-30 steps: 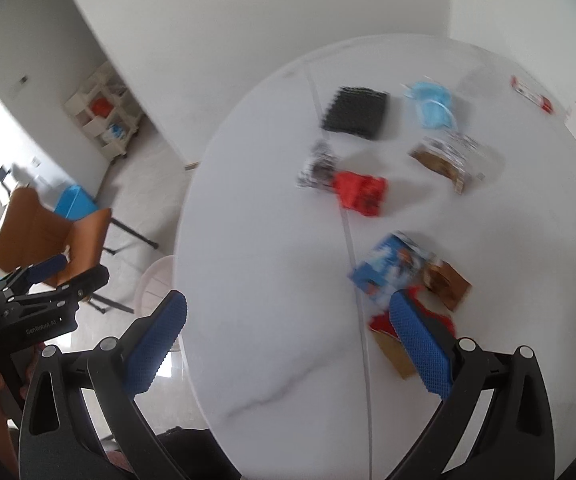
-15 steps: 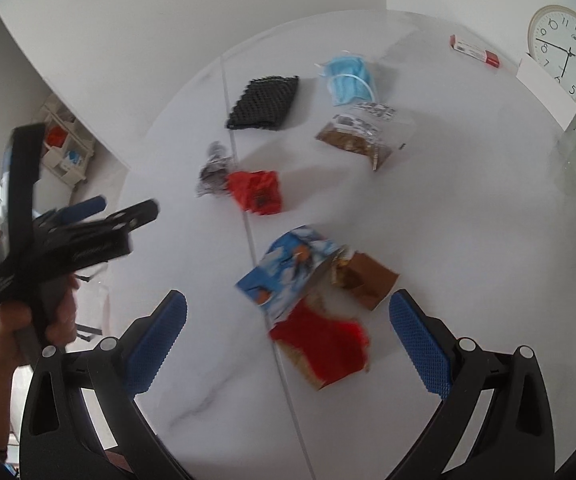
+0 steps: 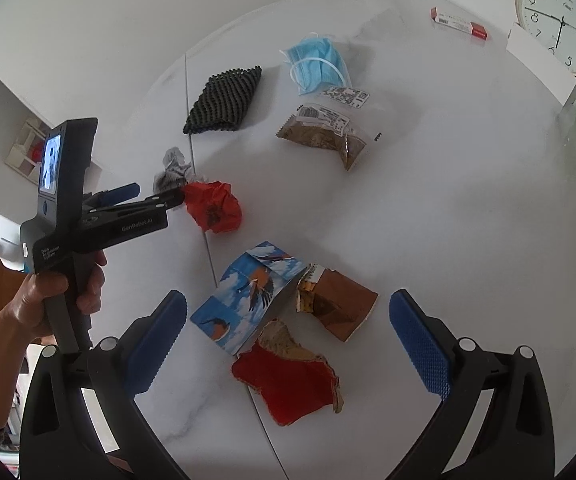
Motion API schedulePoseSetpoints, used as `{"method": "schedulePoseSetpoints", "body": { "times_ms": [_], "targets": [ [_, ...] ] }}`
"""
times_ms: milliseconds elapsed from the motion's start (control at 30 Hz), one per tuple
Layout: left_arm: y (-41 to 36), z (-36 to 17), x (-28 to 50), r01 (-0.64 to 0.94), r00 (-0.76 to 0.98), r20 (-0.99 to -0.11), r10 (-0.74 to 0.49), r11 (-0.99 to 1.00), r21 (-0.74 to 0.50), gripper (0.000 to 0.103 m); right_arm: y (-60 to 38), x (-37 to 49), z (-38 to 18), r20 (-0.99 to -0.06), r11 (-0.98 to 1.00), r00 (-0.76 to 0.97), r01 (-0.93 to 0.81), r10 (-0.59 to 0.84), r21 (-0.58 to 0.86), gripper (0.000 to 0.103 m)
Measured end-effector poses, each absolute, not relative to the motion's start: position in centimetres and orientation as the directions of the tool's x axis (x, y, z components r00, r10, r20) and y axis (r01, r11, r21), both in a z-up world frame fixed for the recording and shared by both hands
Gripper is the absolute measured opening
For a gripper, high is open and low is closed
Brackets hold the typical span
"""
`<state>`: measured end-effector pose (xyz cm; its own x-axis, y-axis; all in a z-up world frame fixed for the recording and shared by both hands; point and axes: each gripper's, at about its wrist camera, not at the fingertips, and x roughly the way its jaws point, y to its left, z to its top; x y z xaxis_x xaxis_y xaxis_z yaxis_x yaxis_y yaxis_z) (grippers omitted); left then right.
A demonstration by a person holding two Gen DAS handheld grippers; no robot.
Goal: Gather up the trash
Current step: 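Grasp the white printed crumpled paper with the left tool while the right tool grasps the red paper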
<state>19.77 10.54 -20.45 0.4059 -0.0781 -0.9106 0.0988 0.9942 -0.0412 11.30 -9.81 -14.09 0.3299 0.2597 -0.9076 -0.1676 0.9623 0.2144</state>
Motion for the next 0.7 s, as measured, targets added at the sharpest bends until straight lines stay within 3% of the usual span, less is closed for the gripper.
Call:
{"method": "schedulePoseSetpoints", "body": {
  "times_ms": [133,200,367,700],
  "targets": [
    [10.1,-21.2,20.7,0.114,0.390,-0.916,-0.094,0.992,-0.053,0.070,-9.4,12.1,-14.4,-0.910,0.961,0.322,-0.175,0.260,0.213,0.101],
    [10.2,-21.5,21.1,0.108,0.383,-0.918,-0.102,0.992,-0.065,0.060,-9.0,12.4,-14.4,-0.909,0.960,0.323,-0.186,0.263,0.212,0.101],
    [10.9,-21.3,21.4,0.083,0.395,-0.908,-0.142,0.989,-0.119,0.050,-7.8,13.5,-14.4,-0.907,0.952,0.322,-0.225,0.273,0.206,0.101],
    [13.4,-19.0,19.4,0.037,0.439,-0.890,-0.126,0.992,-0.122,0.047,-2.8,18.0,-16.6,-0.911,0.908,0.276,-0.373,0.306,0.192,0.101]
  ]
}}
